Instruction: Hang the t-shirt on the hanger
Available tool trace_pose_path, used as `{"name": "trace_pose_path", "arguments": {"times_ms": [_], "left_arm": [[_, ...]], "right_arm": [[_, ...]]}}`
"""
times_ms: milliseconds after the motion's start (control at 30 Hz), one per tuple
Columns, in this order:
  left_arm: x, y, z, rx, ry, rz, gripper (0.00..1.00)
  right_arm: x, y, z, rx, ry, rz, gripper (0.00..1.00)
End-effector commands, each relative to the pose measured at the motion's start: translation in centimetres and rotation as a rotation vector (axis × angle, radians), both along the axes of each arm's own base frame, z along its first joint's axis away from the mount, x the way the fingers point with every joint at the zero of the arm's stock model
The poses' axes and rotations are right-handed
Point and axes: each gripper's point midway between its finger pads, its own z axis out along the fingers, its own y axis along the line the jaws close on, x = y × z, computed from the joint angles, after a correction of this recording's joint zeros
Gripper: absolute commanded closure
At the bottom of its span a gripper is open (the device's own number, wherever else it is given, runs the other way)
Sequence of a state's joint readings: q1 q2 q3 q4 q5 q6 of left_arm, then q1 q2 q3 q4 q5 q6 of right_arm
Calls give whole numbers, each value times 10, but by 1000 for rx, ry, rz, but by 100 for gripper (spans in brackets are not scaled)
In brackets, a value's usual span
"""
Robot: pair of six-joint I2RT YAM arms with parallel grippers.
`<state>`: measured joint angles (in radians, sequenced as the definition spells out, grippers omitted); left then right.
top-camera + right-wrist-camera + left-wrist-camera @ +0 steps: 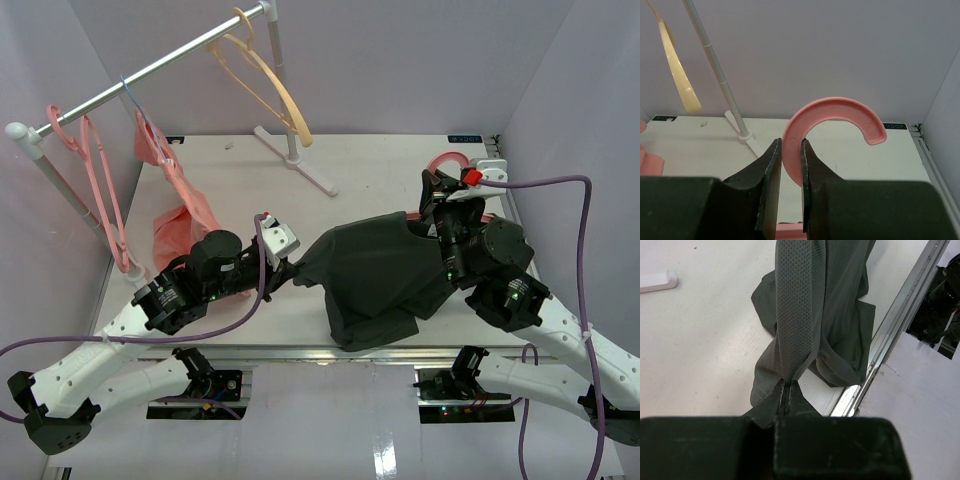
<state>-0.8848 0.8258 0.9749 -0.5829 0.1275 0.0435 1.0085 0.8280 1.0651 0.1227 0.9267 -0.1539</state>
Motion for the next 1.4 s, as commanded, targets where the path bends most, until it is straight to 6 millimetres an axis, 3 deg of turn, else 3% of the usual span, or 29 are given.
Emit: {"name": "trace_pose_path", "arguments": {"times_ms": [0,200,300,367,467,567,733,933,1067,1367], "left_arm": [[4,10,-8,21,17,64,100],[-3,0,-9,9,49,8,99],[-18,-8,-8,15,85,-92,55],[-24,-10,5,20,60,-151,44],[-17,-6,46,-16,-42,-134,38],[-9,-5,100,-83,-141,-104,29],[6,-24,168,-174,-196,-93,26],[19,-81,155,-149,-108,-236,27],[28,-111,128,-114,-29,-304,27],[41,-135,102,-82,-12,-348,27]], "right_arm": [[-5,-16,22,75,-54,-42,92],[-5,-16,21,70,-59,-40,92],[-3,-9,17,50,-48,-18,92],[-3,-2,16,45,-44,14,92],[-2,9,5,18,-14,56,92],[-2,18,-8,8,10,87,92],[-3,26,-23,8,20,127,92],[-6,32,-18,33,15,166,92],[-8,30,-16,46,7,170,92],[-9,27,-12,52,-9,173,92]]}}
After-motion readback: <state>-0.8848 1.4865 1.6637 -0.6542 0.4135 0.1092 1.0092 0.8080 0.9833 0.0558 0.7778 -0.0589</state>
